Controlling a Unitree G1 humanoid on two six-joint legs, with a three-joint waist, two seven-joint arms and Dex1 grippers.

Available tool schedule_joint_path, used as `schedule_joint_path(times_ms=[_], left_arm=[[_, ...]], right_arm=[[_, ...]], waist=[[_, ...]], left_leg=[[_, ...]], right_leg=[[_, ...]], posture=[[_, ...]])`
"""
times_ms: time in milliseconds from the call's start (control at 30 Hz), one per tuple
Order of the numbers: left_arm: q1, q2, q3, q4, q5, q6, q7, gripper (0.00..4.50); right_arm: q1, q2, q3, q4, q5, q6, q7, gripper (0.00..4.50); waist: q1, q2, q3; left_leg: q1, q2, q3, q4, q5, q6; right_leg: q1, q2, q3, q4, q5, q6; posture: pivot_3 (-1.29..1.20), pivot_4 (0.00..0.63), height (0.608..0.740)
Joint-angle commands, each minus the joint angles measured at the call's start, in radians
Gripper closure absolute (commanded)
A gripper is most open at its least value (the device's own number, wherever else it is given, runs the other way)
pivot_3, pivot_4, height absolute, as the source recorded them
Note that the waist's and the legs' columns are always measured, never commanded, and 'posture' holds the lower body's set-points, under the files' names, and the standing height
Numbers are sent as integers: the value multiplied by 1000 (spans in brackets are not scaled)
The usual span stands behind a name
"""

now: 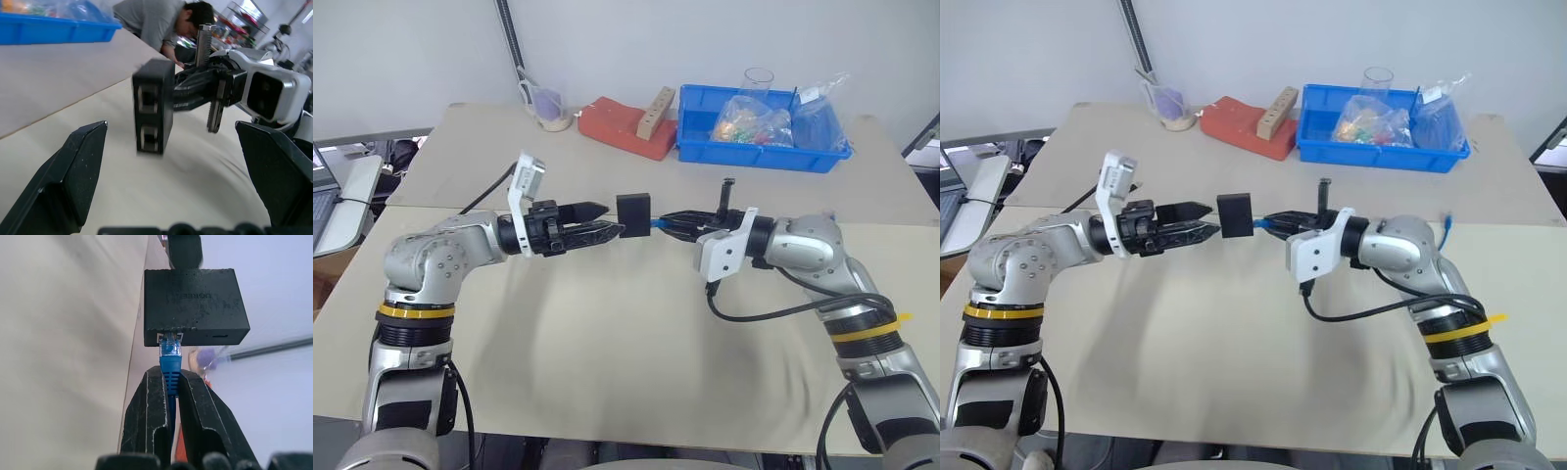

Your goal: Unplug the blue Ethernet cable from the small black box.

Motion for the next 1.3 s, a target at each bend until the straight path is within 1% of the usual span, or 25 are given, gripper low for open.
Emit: schedule_joint_path(times_ms=[33,167,200,267,400,433,467,500,567,633,700,800,867,933,967,1067,1167,1233,1300], left_arm=[[-34,-22,-18,17,32,-53,-26,0],[-40,-43,-37,44,84,-117,-42,0],[-46,-49,-32,56,82,-118,-45,265],[-54,-54,-30,72,91,-129,-53,875],[-57,-55,-33,78,88,-125,-72,2815],[-56,-54,-36,77,91,-127,-77,3403],[-56,-54,-37,78,94,-130,-81,3896],[-56,-55,-37,78,95,-130,-83,3987],[-58,-55,-39,78,103,-135,-87,3973],[-56,-45,-48,67,113,-140,-103,3973],[-54,-33,-57,58,124,-147,-130,3973],[-53,-13,-77,62,155,-182,-176,3973],[-44,-1,-92,63,180,-223,-213,3973],[-41,2,-97,63,188,-245,-238,3973],[-41,1,-97,64,190,-249,-245,3973],[-42,2,-105,58,201,-280,-278,3973],[-47,-3,-109,54,205,-293,-292,3973],[-51,-3,-110,50,205,-290,-296,3973],[-55,-3,-112,47,206,-288,-300,3973]], right_arm=[[-19,4,-5,-45,-12,-34,-41,4450],[-27,7,3,-49,-12,-37,-54,4450],[-30,9,5,-47,-12,-37,-56,4489],[-35,10,9,-44,-13,-39,-56,4500],[-45,14,17,-46,-5,-43,-53,4500],[-47,15,20,-45,-3,-44,-50,4500],[-49,15,22,-43,-2,-46,-48,4500],[-50,16,24,-43,2,-46,-45,4500],[-51,19,29,-44,21,-37,-30,4500],[-43,16,46,-60,111,43,60,3502],[-38,9,51,-81,197,133,139,2825],[-37,4,25,-156,378,426,237,1748],[-50,-4,-6,-225,552,736,273,1103],[-77,-11,-42,-257,687,970,281,1103],[-87,-14,-52,-266,719,1032,279,1103],[-115,-46,-52,-239,777,1180,324,1103],[-141,-45,-62,-212,842,1313,335,1103],[-151,-49,-56,-198,843,1332,349,1103],[-156,-51,-50,-187,833,1329,358,1640]], waist=[[0,0,0],[-1,0,0],[-2,0,0],[-1,0,0],[-1,0,0],[-1,0,0],[-1,0,0],[-1,0,0],[-1,0,0],[-2,0,0],[-3,0,0],[-2,0,0],[0,0,0],[1,0,0],[2,0,0],[4,0,0],[2,0,0],[0,0,0],[-1,0,0]], left_leg=[[0,0,0,0,0,0],[0,0,0,0,0,0],[0,0,0,0,0,0],[0,0,0,0,0,0],[0,0,0,0,0,0],[0,0,0,0,0,0],[0,0,0,0,0,0],[0,0,0,0,0,0],[0,0,0,0,0,0],[0,0,0,0,0,0],[0,0,0,0,0,0],[-1,0,0,0,0,0],[-1,0,0,0,0,0],[-1,0,0,0,0,0],[-1,0,0,0,0,0],[-1,0,-1,0,0,0],[-1,0,-1,0,0,1],[-1,0,-1,0,0,1],[-2,0,-1,0,0,1]], right_leg=[[0,0,0,0,0,0],[0,0,0,0,0,0],[0,0,0,0,0,0],[0,0,0,0,0,0],[0,0,0,0,0,0],[0,0,0,0,0,0],[0,0,0,0,0,0],[0,0,0,0,0,0],[0,0,0,0,0,0],[0,0,0,0,0,0],[0,0,0,0,0,0],[0,0,0,2,0,0],[0,0,0,2,0,0],[1,0,0,2,0,0],[1,0,0,2,0,0],[0,0,-1,0,0,0],[0,0,0,-2,0,0],[0,0,0,-2,0,0],[-1,0,0,-2,0,0]], posture=[[0,150,740],[0,150,740],[0,150,740],[0,150,740],[0,150,740],[0,150,740],[0,150,740],[0,150,740],[0,150,740],[0,150,740],[0,150,740],[0,150,740],[0,150,740],[0,150,740],[0,150,740],[0,150,740],[0,150,740],[0,150,740],[0,150,740]])
